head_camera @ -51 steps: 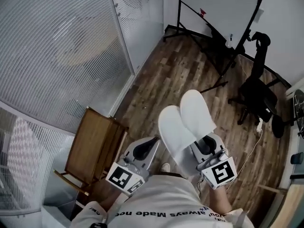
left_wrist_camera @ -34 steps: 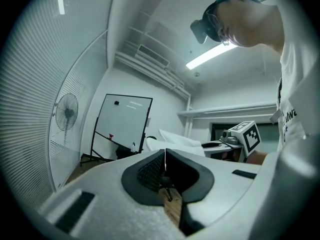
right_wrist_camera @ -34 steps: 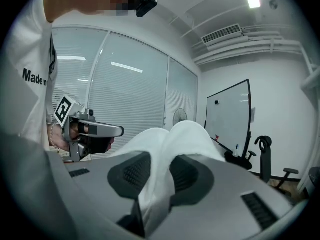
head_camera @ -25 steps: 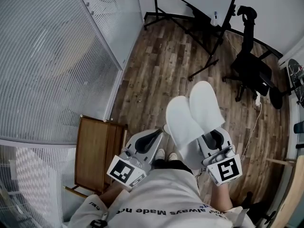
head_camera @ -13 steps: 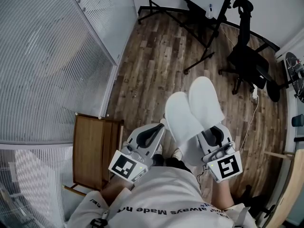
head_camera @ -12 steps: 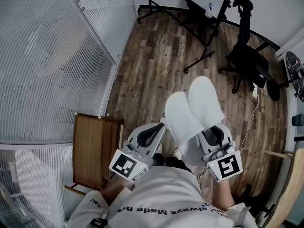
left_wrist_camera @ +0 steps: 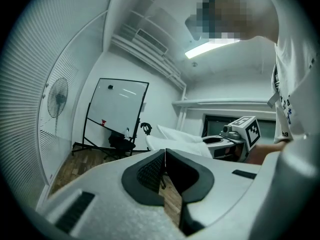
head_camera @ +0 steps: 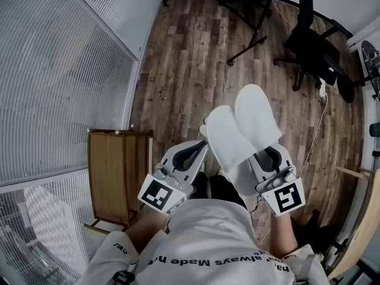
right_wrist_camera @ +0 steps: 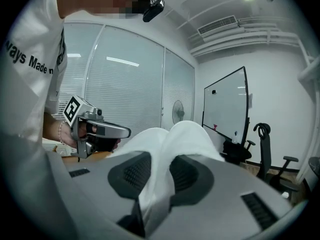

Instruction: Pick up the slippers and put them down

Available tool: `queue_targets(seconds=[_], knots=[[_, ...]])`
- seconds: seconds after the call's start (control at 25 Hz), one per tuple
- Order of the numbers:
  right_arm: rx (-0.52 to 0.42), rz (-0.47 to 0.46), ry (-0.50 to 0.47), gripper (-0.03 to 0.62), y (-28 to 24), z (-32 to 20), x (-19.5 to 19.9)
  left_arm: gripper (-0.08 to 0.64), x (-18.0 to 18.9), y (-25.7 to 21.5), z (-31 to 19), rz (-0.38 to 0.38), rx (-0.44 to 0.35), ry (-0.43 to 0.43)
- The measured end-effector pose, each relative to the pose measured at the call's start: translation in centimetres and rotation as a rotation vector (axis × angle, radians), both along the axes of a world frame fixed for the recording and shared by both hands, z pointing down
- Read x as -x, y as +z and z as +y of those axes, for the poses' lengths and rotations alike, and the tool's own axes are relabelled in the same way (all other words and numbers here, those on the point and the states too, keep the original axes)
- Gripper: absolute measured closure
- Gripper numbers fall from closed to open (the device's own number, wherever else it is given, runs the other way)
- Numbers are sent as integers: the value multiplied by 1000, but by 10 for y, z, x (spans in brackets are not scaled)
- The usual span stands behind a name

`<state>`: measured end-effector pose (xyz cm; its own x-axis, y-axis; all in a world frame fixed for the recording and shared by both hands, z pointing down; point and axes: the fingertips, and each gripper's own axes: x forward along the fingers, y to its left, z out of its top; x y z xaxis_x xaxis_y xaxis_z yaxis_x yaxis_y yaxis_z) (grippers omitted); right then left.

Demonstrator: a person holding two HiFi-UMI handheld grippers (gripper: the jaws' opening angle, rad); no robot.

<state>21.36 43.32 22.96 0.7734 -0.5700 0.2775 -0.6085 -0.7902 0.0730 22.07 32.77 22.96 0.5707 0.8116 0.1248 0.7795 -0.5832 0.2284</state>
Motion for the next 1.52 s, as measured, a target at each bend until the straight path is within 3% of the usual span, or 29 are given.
queue_targets(seconds=[0.16, 0.56, 0.76, 1.2, 1.52], knots=[[6, -19, 16, 492, 41, 8, 8, 546, 3, 35, 5, -1, -13, 10], [44, -94, 39, 497, 137, 16, 34, 546, 23, 123, 18, -120, -68, 88], [99, -122, 78, 497, 183, 42, 40, 548, 28, 167, 22, -124, -102, 116], [122, -185, 85, 499, 289, 68, 80, 548, 53, 254, 38, -110, -139, 186], [160, -255, 75, 502, 376, 92, 93, 546, 53, 332, 57, -154, -157, 221]])
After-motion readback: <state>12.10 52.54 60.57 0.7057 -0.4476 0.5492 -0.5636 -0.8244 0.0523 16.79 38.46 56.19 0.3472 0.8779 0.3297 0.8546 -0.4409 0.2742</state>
